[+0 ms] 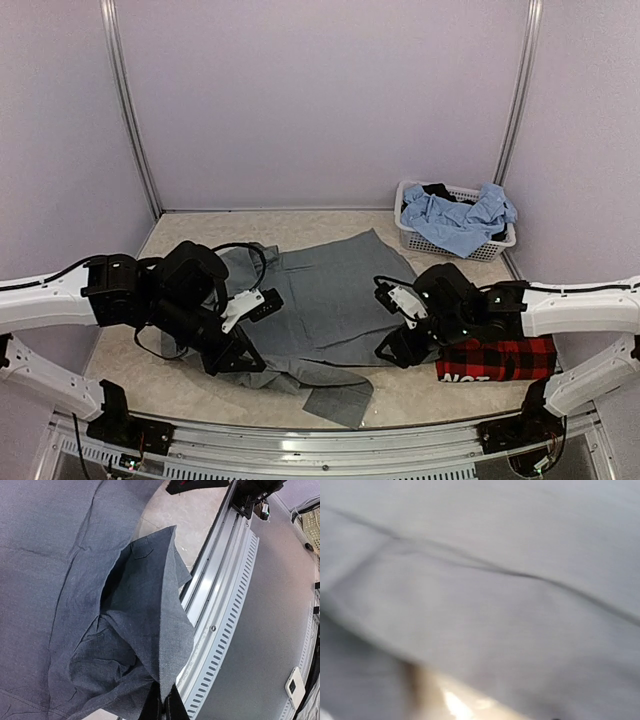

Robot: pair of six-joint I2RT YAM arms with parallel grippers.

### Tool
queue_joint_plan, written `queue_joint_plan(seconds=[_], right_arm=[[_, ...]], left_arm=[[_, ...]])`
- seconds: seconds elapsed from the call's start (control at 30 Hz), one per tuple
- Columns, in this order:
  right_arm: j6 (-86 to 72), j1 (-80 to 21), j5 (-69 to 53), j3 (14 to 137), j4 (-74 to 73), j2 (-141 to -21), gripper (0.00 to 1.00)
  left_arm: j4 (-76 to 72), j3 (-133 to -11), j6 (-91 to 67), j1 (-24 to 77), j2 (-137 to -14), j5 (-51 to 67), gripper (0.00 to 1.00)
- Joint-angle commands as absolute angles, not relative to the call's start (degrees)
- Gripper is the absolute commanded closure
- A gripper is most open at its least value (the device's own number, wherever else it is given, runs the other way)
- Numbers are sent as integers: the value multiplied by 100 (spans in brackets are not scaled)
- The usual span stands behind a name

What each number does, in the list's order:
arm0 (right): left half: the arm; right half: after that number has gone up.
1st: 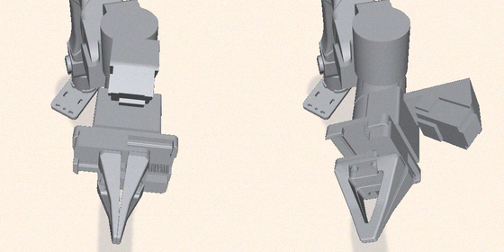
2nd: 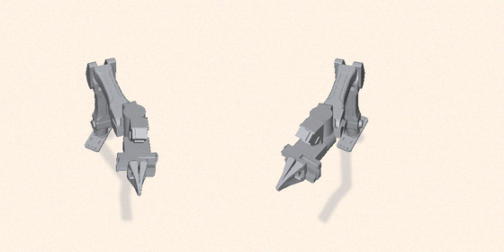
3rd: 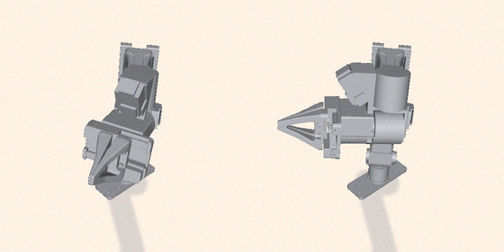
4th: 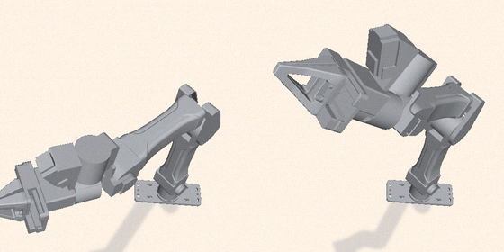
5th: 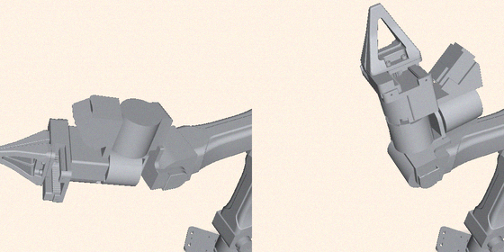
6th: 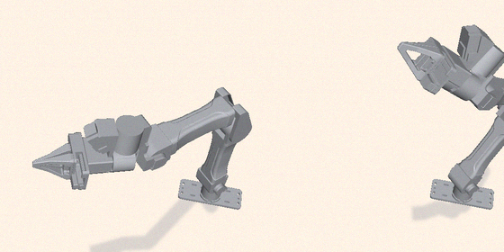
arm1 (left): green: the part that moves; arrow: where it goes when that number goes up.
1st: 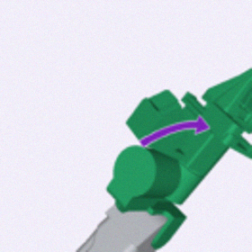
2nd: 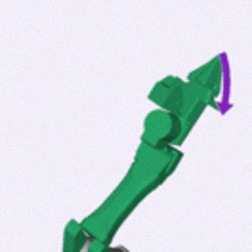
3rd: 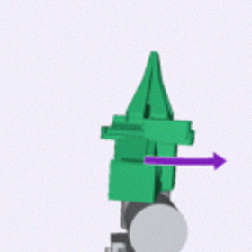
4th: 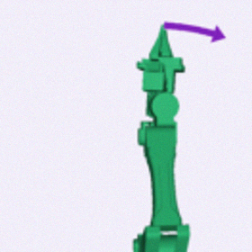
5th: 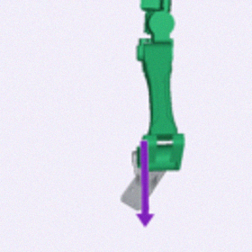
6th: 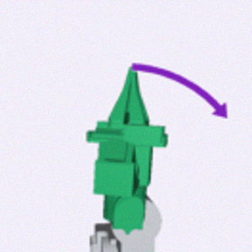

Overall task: Fold and stack the long sleeve shirts
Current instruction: Pick up the sleeve from the center of the board, then pass from the left arm to the right

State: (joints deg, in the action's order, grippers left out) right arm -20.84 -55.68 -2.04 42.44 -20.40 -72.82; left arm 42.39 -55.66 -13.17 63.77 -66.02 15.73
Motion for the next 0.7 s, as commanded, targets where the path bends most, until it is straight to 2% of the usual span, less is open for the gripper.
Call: queue_joint_plan(seconds=[0.0, 0.17, 0.53, 0.6, 0.67], right_arm=[[-2129, -6033, -941, 3667, -1192, -6945, 41], [-2286, -6454, -1096, 3299, -544, -6998, 36], [-1673, -6548, -855, 3590, -203, -8155, 32], [-1562, -6548, -965, 3692, -182, -8313, 34], [-1491, -6548, -1238, 3726, -80, -8397, 44]], left_arm=[[3928, -5600, -1068, 6153, -6892, 2012, 100], [3732, -5544, -1088, 6126, -7080, 2155, 100], [3726, -5519, -1072, 6093, -7076, 2194, 100], [3726, -5521, -1077, 6076, -7060, 2182, 100], [3722, -5520, -1121, 6019, -7049, 2151, 100]])
